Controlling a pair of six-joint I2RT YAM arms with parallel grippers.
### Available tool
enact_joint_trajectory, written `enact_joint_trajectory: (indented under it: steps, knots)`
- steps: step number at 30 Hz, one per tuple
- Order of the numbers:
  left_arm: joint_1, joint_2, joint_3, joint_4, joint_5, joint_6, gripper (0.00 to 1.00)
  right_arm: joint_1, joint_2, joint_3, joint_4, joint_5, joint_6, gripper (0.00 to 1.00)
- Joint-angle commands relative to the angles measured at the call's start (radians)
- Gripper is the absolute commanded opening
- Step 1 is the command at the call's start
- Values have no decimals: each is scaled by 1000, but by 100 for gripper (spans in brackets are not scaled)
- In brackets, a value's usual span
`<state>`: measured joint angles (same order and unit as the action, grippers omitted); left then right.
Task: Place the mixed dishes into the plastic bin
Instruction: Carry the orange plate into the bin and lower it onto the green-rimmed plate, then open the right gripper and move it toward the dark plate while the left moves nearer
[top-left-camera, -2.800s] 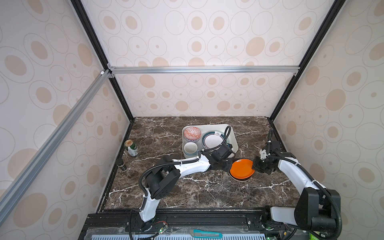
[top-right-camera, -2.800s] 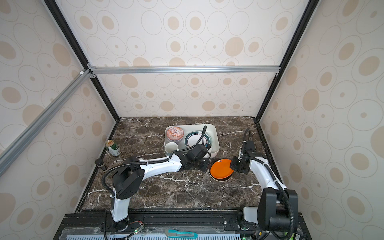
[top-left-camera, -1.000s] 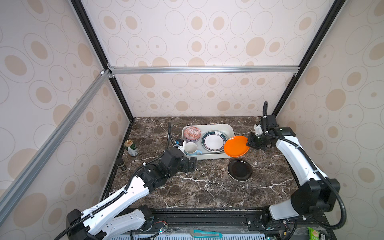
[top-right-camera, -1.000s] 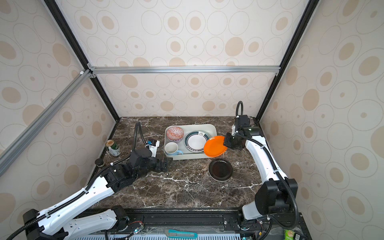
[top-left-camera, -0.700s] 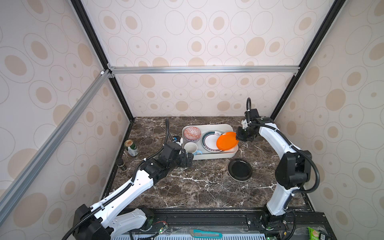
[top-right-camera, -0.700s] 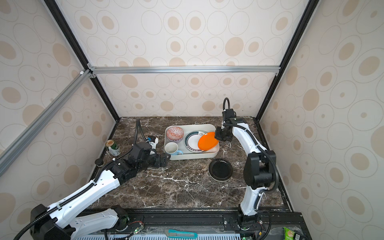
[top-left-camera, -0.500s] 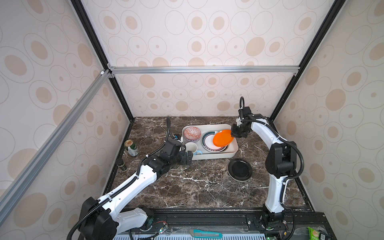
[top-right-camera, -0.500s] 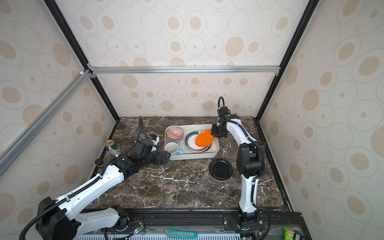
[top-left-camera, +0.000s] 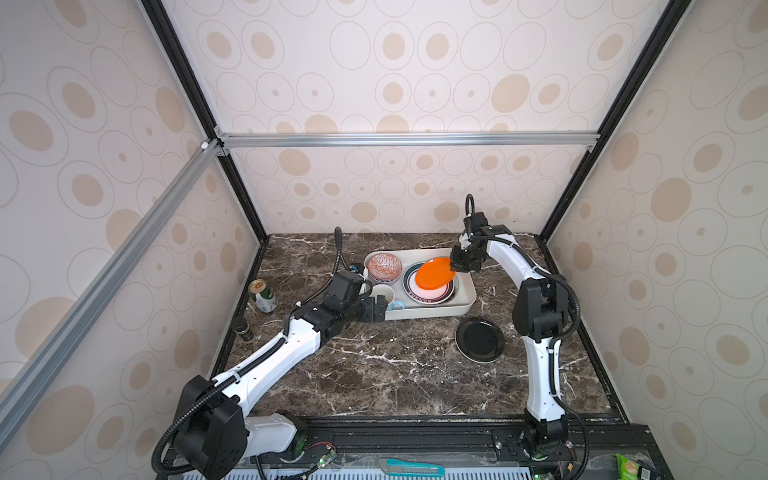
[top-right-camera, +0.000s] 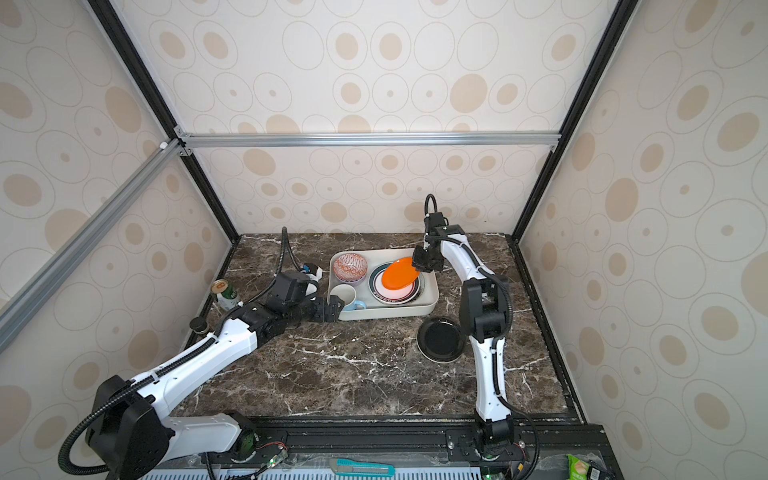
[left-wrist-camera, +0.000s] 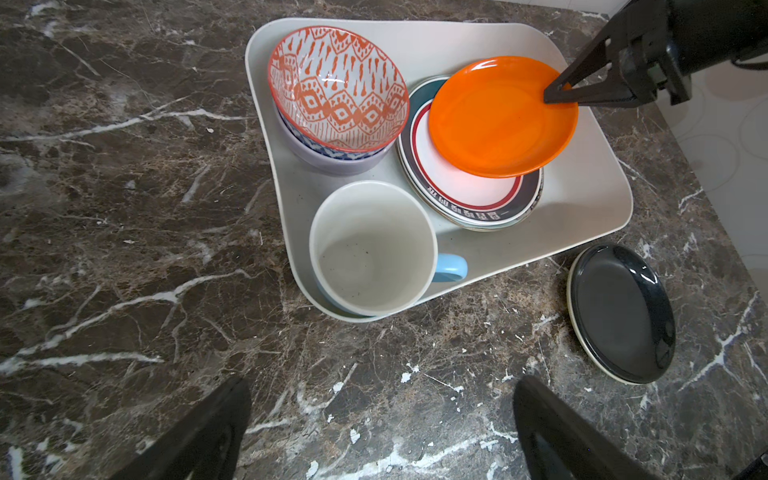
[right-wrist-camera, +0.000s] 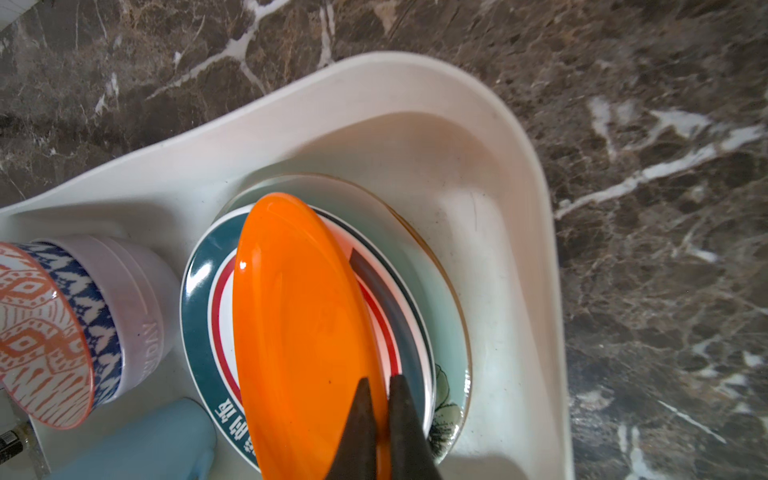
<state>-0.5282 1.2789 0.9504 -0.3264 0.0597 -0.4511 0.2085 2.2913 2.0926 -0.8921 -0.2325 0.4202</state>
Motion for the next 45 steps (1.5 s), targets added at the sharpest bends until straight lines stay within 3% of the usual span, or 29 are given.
enact_joint_trajectory:
  steps: [1,17,25,29,31,39,45]
  knots:
    - [11,1,24,26,18,24,99,18,40,18,-46,13,-14,5]
    - [22,-46,-47,60,61,18,99,66,58,45,-147,94,-41,34]
    - [22,-99,-102,67,81,-13,99,67,-65,1,-177,145,-46,37]
    - [7,-119,-142,102,153,-76,99,94,-201,-99,-146,151,-46,40]
    - [-44,-123,-138,99,132,-105,99,95,-280,-177,-117,156,-52,44]
    - [-412,-71,-74,160,-55,-215,99,95,-544,-454,-111,183,-68,48]
    - [-606,31,-50,203,-132,-268,99,94,-761,-694,-72,213,-58,52]
